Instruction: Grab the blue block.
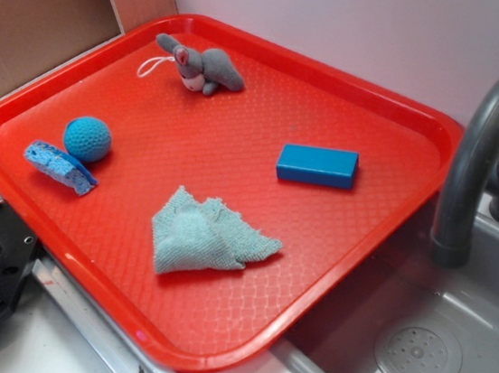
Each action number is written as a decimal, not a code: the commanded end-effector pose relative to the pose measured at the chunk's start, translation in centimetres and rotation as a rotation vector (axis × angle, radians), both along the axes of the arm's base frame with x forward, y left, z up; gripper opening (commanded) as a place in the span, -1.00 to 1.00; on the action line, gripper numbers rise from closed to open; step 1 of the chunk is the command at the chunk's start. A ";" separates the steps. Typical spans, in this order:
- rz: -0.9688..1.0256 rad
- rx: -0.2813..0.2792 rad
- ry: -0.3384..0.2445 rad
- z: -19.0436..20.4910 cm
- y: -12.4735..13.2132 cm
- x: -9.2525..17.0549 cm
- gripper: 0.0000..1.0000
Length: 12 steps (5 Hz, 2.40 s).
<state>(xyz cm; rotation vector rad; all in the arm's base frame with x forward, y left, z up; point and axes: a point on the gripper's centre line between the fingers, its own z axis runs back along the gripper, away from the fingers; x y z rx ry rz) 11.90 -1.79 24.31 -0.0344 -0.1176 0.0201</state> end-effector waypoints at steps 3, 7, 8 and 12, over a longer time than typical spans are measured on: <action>-0.189 0.122 -0.048 -0.6 -1.5 2.9 1.00; -0.637 0.068 -0.173 -8.3 -5.8 14.8 1.00; -0.720 0.033 -0.122 -11.0 -7.1 16.7 1.00; -0.879 0.081 0.062 -17.9 -11.0 17.3 1.00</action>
